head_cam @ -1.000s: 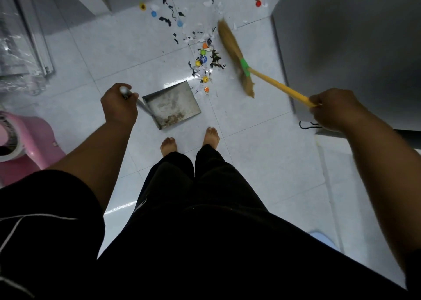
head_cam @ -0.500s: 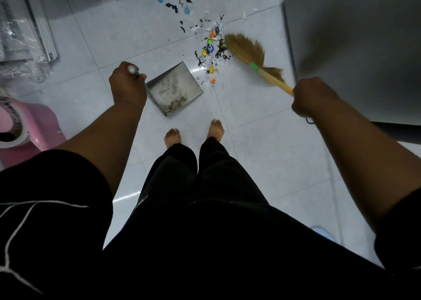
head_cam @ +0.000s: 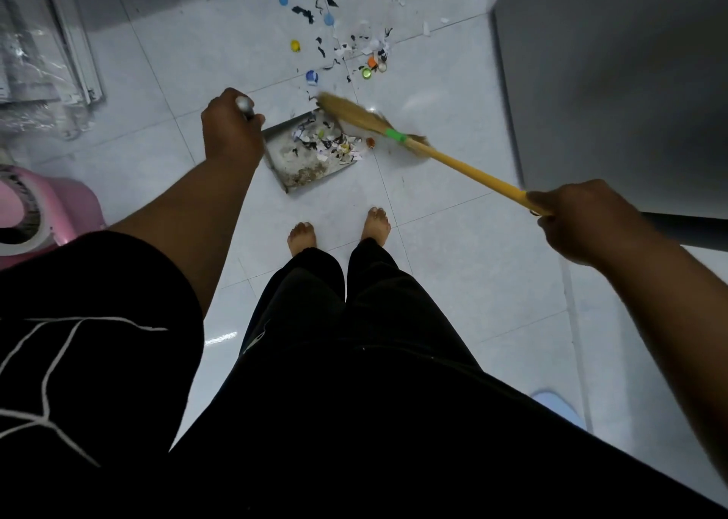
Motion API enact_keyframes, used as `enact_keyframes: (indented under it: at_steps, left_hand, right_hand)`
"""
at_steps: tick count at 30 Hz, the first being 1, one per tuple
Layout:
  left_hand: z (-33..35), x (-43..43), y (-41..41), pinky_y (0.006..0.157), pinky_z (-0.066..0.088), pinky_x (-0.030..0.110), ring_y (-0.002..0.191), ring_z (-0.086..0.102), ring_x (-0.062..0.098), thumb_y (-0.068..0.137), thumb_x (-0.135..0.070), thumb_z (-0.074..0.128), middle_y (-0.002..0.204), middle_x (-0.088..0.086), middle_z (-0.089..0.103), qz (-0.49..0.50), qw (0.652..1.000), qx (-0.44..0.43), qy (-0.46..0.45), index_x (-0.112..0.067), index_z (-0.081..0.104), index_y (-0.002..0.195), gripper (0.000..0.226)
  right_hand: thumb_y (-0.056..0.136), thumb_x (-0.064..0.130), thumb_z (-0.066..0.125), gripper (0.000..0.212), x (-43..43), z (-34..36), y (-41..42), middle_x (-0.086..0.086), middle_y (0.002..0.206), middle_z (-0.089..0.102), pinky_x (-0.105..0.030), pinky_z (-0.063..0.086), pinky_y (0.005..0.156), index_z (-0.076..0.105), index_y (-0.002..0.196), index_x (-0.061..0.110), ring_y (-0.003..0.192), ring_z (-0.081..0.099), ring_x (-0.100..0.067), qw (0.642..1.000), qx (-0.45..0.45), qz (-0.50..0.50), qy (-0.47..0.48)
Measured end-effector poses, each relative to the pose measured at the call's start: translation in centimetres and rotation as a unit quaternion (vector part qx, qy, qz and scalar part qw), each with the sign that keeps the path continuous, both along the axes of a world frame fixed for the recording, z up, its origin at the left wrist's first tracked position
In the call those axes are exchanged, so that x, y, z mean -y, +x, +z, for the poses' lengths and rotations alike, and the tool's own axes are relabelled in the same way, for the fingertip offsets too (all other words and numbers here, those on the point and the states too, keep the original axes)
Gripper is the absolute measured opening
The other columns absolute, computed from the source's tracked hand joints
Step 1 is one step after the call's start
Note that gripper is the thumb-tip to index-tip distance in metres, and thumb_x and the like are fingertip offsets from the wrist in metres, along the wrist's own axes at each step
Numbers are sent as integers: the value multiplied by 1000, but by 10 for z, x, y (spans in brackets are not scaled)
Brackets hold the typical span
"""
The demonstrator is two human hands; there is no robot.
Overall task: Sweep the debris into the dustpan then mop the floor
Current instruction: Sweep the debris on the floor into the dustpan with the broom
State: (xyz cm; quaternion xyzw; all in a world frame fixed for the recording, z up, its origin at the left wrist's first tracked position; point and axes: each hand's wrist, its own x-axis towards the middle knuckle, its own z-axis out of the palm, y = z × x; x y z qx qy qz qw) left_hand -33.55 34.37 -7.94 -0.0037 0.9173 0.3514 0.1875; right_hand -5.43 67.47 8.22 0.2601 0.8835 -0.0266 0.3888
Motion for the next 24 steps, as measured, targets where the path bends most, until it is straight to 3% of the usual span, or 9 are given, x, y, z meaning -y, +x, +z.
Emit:
enact_keyframes:
  at_steps: [3,6,7,11,12,16,20,24]
  left_hand:
    - [1,7,-1,82,56,29,90,66,17,85,-2,61,95,4,62,13,1000,1,6,-20,57,89,18]
    - [3,16,1,64,49,7,72,58,3,85,-1,60,94,4,62,5,1000,-20,0,-19,57,87,19]
    - [3,18,2,62,47,6,70,57,1,85,-1,60,95,5,62,2,1000,-20,-2,-19,57,87,19]
    - [1,28,8,78,55,29,88,63,17,84,-3,61,102,13,65,-4,1000,-11,-13,-18,59,90,16]
    - [1,30,9,78,54,28,89,63,19,84,-3,61,101,12,65,-4,1000,-9,-13,-18,60,91,16]
    - [-1,35,12,61,42,3,79,58,9,84,-1,61,95,5,61,-2,1000,-15,-14,-19,59,89,19]
    - [-5,44,13,61,41,1,81,57,9,85,0,62,96,5,59,9,1000,-5,-11,-5,64,98,14]
    - [-3,56,9,61,43,2,70,57,-2,85,-2,63,92,0,59,32,999,-5,-7,-12,63,93,12]
  right_hand:
    - [95,24,58,44,-7,-2,8,-11,106,63,-33,51,70,55,139,26,79,57,-27,999,8,-27,15]
    - [95,22,57,39,-2,-13,10,-6,90,55,-33,52,66,60,134,21,70,53,-22,998,30,-50,24]
    - [95,21,57,35,4,-18,8,-5,87,53,-33,53,65,62,129,19,69,53,-22,998,38,-54,23]
    - [91,17,55,22,43,-38,-5,-6,88,51,-29,39,57,65,111,13,74,51,-22,996,76,-50,-8]
    - [91,17,55,21,53,-42,-7,-6,90,52,-29,37,57,64,109,13,76,51,-23,995,81,-47,-24]
    - [93,20,53,20,79,-43,-14,-6,96,59,-27,38,56,66,109,17,75,52,-21,993,69,-30,-89]
    - [95,22,56,37,75,-16,-19,-8,114,64,-27,43,69,62,131,25,79,52,-18,990,29,-67,-117]
    - [94,24,60,38,59,19,-18,-10,114,65,-29,46,74,61,132,28,88,60,-25,993,14,-55,-100]
